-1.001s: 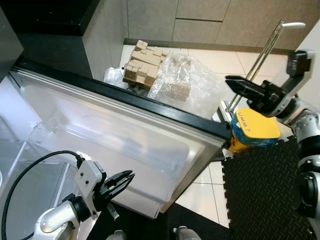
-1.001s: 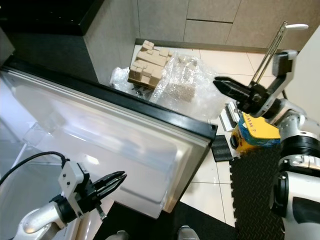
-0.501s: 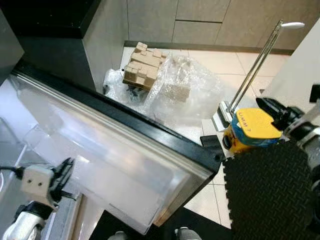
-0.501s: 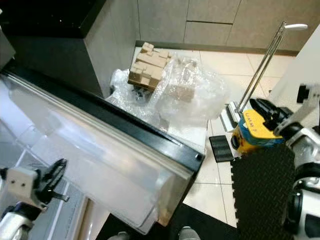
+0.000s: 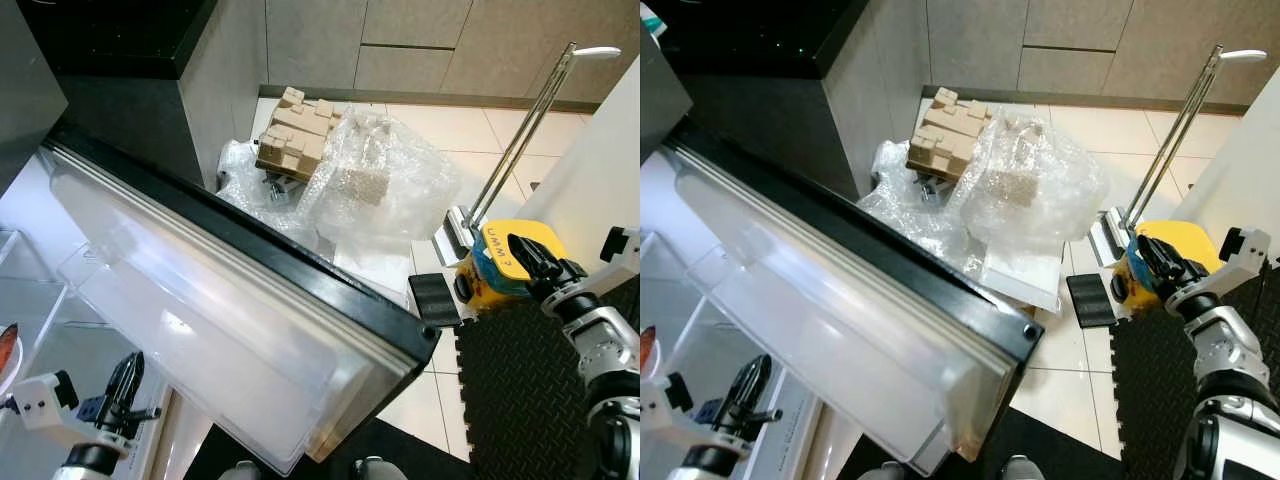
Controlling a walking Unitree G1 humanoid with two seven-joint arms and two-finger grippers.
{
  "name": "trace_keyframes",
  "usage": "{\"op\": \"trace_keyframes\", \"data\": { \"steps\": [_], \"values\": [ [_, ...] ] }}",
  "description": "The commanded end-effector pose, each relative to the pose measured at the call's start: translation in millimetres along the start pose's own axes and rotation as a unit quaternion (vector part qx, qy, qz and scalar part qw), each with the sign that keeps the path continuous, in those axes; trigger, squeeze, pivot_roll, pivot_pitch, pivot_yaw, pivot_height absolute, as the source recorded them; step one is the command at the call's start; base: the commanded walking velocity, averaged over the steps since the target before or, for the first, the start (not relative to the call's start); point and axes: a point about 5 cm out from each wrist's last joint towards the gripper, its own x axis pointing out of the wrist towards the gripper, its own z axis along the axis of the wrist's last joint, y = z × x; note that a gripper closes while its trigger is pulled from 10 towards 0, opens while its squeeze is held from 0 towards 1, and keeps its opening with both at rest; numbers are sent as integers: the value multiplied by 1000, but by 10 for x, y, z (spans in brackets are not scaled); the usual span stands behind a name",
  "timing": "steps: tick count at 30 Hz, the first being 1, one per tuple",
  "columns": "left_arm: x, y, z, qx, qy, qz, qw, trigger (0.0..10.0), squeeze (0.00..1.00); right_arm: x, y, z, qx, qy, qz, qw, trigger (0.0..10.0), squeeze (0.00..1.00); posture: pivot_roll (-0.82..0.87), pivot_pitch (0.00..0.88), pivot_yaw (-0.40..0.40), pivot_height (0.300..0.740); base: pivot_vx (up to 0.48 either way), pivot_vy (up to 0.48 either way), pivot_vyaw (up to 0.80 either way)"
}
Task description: Restocking fridge
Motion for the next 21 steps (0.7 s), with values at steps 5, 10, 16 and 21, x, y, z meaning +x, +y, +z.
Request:
{"op": "trace_keyframes", "data": {
  "steps": [5, 10, 16, 21],
  "values": [
    [-81, 247, -78, 73, 7, 117, 990, 10000, 0, -112, -45, -151, 8, -4, -23, 1000, 10000, 0, -107, 164, -7, 721, 0, 0, 0],
    [-288, 573, -152, 157, 43, 258, 952, 10000, 0, -314, -90, -580, -2, 48, -85, 995, 10000, 0, -111, 168, -9, 721, 0, 0, 0],
    [-430, 612, -493, 169, 141, 256, 941, 10000, 0, -657, -141, -1068, 10, 102, -171, 980, 10000, 0, -105, 167, -15, 721, 0, 0, 0],
    [-591, 455, -991, 168, 274, 183, 929, 10000, 0, -921, -18, -1537, 22, 180, -197, 963, 10000, 0, -112, 161, -13, 721, 0, 0, 0]
  ]
}}
